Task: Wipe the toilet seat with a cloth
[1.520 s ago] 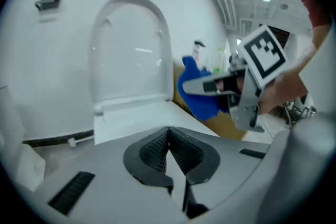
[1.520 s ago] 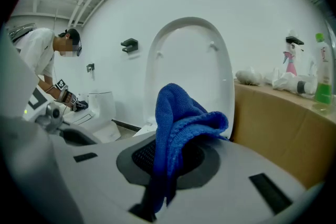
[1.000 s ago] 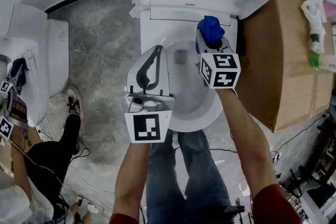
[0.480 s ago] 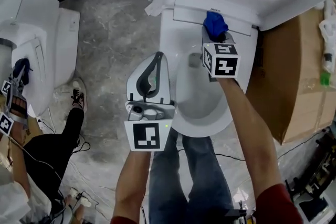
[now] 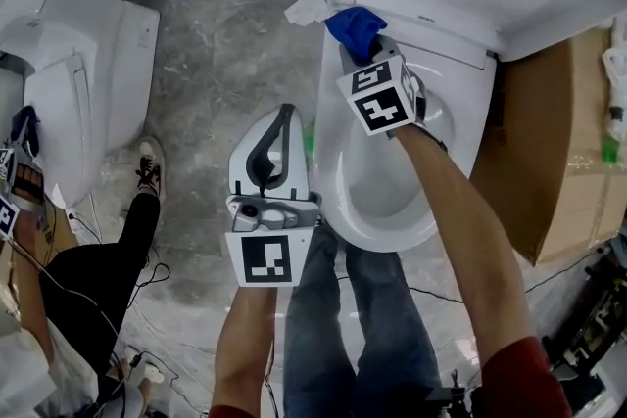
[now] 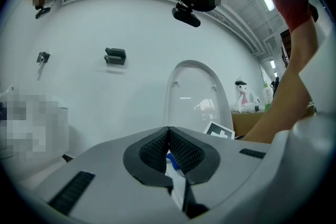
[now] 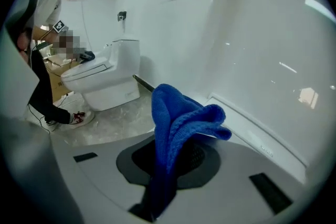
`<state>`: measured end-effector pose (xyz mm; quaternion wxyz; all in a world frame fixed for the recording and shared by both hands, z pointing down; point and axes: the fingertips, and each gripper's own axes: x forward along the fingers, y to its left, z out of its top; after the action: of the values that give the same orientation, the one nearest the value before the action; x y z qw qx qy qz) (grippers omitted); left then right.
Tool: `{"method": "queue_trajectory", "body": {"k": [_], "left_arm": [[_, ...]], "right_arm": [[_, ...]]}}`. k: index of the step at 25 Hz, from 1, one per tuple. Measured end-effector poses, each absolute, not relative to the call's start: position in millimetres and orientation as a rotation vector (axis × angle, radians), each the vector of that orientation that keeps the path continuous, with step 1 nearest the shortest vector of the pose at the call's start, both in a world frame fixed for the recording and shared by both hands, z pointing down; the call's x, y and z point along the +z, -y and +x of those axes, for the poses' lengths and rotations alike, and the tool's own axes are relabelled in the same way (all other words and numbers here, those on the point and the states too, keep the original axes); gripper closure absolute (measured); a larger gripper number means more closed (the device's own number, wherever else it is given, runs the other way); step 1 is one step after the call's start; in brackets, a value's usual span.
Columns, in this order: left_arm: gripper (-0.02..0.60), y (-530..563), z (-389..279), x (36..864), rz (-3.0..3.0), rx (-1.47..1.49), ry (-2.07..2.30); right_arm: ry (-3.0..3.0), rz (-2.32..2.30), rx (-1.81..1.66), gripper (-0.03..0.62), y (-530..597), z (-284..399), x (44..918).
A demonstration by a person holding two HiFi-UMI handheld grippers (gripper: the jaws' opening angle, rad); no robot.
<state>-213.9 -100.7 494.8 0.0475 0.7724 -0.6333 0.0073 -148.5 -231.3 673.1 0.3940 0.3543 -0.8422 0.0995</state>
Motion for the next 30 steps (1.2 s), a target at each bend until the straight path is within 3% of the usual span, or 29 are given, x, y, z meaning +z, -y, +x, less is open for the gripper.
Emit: {"method": "queue_trajectory", "body": {"k": [14,30], "left_arm": [[0.565,77,-235,486,2.360,0.018,1.948],[0.565,41,-236,474,2.371,0.025,1.996]], "right_arm": [[2.177,0.704,0.169,0.536,149,-171,673],[2.166,0.678,0.388,0.536,6,-161,679]]}}
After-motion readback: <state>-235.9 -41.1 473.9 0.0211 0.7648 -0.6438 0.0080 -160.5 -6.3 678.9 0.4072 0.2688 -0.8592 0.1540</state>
